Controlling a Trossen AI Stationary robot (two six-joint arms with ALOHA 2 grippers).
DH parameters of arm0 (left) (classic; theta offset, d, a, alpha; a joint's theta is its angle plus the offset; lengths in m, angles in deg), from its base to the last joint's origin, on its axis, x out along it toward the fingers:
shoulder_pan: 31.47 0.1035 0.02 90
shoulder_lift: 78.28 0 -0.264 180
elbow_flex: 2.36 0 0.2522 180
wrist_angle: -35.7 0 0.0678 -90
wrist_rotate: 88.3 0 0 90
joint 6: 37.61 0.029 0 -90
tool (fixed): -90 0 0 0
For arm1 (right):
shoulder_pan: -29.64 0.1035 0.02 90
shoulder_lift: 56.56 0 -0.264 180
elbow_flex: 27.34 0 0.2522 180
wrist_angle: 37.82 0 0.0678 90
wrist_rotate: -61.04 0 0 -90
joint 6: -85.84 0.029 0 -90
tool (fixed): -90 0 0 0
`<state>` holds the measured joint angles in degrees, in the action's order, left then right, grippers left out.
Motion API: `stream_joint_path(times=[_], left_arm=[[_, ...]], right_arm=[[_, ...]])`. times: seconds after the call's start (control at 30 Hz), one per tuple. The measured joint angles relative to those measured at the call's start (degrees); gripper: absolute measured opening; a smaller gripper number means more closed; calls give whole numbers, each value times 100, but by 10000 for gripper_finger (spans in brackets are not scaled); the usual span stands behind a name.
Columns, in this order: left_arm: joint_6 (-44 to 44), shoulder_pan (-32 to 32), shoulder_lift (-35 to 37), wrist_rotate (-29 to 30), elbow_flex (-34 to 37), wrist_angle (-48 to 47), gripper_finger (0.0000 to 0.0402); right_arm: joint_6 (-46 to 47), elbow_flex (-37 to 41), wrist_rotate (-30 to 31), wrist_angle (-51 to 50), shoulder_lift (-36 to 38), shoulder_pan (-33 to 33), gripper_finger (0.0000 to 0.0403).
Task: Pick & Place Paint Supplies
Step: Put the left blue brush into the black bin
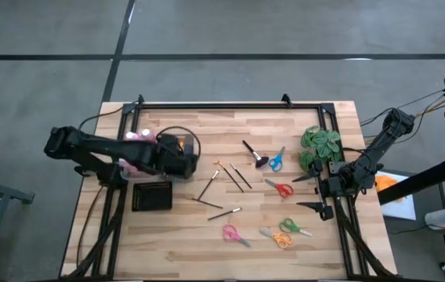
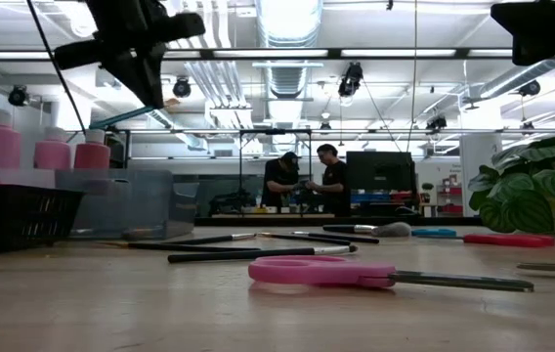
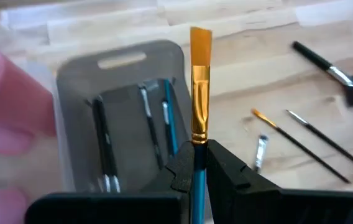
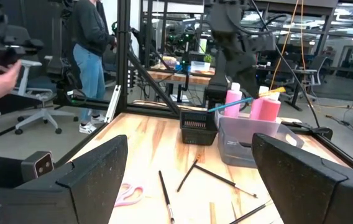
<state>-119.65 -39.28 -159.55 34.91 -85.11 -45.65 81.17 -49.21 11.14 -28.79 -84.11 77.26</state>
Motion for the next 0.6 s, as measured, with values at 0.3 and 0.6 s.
stream_joint_path(times=[0.3,0.6], left_arm=[[426,857,-59,-211,133,26,23],[422,1240,-57,-402,922,626,23]], right_arm=[[3,-1,0,0,-2,0,341],[8,-1,0,0,-2,0,341]])
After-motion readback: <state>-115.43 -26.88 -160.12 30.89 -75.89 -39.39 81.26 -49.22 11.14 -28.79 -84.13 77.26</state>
